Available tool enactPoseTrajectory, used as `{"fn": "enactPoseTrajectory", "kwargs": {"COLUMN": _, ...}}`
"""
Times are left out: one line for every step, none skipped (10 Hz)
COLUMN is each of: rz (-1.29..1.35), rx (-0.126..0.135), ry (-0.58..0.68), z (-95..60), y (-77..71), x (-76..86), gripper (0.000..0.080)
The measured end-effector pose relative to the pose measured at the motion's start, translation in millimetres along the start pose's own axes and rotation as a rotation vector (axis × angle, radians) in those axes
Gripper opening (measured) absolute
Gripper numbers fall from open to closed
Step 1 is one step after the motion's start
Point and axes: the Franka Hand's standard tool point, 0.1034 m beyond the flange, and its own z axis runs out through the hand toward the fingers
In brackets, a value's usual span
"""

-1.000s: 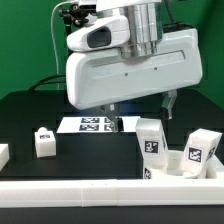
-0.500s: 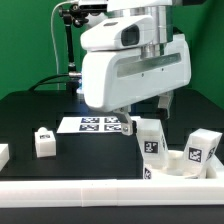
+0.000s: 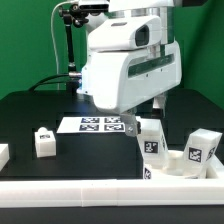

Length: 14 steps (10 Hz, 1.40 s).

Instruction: Assemble stool

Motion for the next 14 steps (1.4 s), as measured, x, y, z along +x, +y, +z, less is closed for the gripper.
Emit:
{"fn": "enactPoseTrajectory", "kwargs": {"rz": -0.011, "rx": -0.001, "ry": -0.003, "z": 1.5, "y": -0.8, "x": 2.2, "gripper": 0.0649}}
{"fn": "enactPoseTrajectory", "kwargs": {"rz": -0.017, "rx": 0.000, "ry": -0.001, "z": 3.1, "y": -1.8, "x": 6.7, "gripper": 0.0649}}
{"fn": "enactPoseTrajectory", "kwargs": {"rz": -0.021, "rx": 0.003, "ry": -0.001, "z": 6.1, "y": -2.2, "x": 9.6, "gripper": 0.0649}}
{"fn": "enactPoseTrajectory", "kwargs": {"rz": -0.017, "rx": 0.004, "ry": -0.002, "z": 7.3, "y": -3.1, "x": 10.6, "gripper": 0.0649}}
{"fn": "enactPoseTrajectory", "kwargs": {"rz": -0.014, "rx": 0.004, "ry": -0.002, "z": 7.4, "y": -4.7, "x": 12.6, "gripper": 0.0649}}
{"fn": "enactPoseTrajectory", "kwargs": {"rz": -0.016, "rx": 0.004, "ry": -0.001, "z": 7.2, "y": -6.2, "x": 14.9, "gripper": 0.0649}}
{"fn": "enactPoseTrajectory", "kwargs": {"rz": -0.017, "rx": 0.010, "ry": -0.004, "z": 7.3, "y": -7.3, "x": 15.0, "gripper": 0.0649}}
{"fn": "enactPoseTrajectory", "kwargs": {"rz": -0.016, "rx": 0.009, "ry": -0.004, "z": 7.4, "y": -7.0, "x": 14.6, "gripper": 0.0514}}
{"fn": "enactPoseTrajectory", "kwargs": {"rz": -0.014, "rx": 0.010, "ry": -0.005, "z": 7.8, "y": -6.7, "x": 13.4, "gripper": 0.0514}}
{"fn": "enactPoseTrajectory", "kwargs": {"rz": -0.014, "rx": 0.010, "ry": -0.005, "z": 7.9, "y": -6.4, "x": 12.9, "gripper": 0.0376}}
{"fn": "enactPoseTrajectory", "kwargs": {"rz": -0.013, "rx": 0.009, "ry": -0.005, "z": 7.8, "y": -6.0, "x": 12.6, "gripper": 0.0337}}
{"fn": "enactPoseTrajectory", "kwargs": {"rz": -0.012, "rx": 0.009, "ry": -0.005, "z": 7.7, "y": -5.7, "x": 12.3, "gripper": 0.0337}}
{"fn": "enactPoseTrajectory", "kwargs": {"rz": -0.005, "rx": 0.009, "ry": -0.005, "z": 7.7, "y": -5.5, "x": 12.0, "gripper": 0.0337}}
{"fn": "enactPoseTrajectory", "kwargs": {"rz": 0.029, "rx": 0.009, "ry": -0.005, "z": 7.7, "y": -5.2, "x": 11.7, "gripper": 0.0337}}
